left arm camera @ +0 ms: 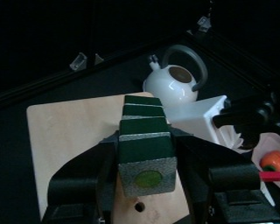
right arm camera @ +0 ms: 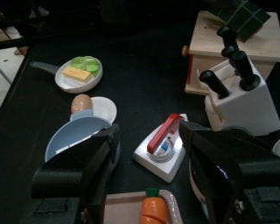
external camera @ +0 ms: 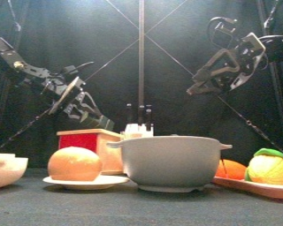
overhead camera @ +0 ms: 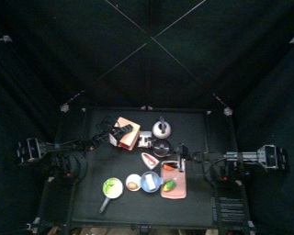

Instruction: Place green sushi roll on drawer

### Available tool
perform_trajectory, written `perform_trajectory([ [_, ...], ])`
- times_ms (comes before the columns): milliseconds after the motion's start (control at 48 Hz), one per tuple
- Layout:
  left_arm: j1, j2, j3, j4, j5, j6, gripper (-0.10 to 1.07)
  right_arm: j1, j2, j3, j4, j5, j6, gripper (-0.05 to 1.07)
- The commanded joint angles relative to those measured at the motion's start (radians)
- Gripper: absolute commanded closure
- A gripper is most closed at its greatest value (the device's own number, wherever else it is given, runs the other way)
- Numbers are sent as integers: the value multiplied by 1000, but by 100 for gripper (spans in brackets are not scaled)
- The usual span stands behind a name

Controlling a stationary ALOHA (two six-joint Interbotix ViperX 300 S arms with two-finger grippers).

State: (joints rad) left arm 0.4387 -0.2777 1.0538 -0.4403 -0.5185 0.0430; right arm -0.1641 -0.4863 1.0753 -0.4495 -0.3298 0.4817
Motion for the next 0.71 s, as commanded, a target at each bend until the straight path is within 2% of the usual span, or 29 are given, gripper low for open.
perform_trajectory([
  [0, -3, 2, -12, 0, -2, 2, 34, 2, -6, -9, 2, -8, 0, 13],
  [417, -15, -2, -18, 34, 6, 3, 1, 2, -6, 0, 2, -8, 0, 13],
  [688, -20, -11, -20, 35, 0, 3, -4, 3, -6, 0, 2, -9, 0, 13],
])
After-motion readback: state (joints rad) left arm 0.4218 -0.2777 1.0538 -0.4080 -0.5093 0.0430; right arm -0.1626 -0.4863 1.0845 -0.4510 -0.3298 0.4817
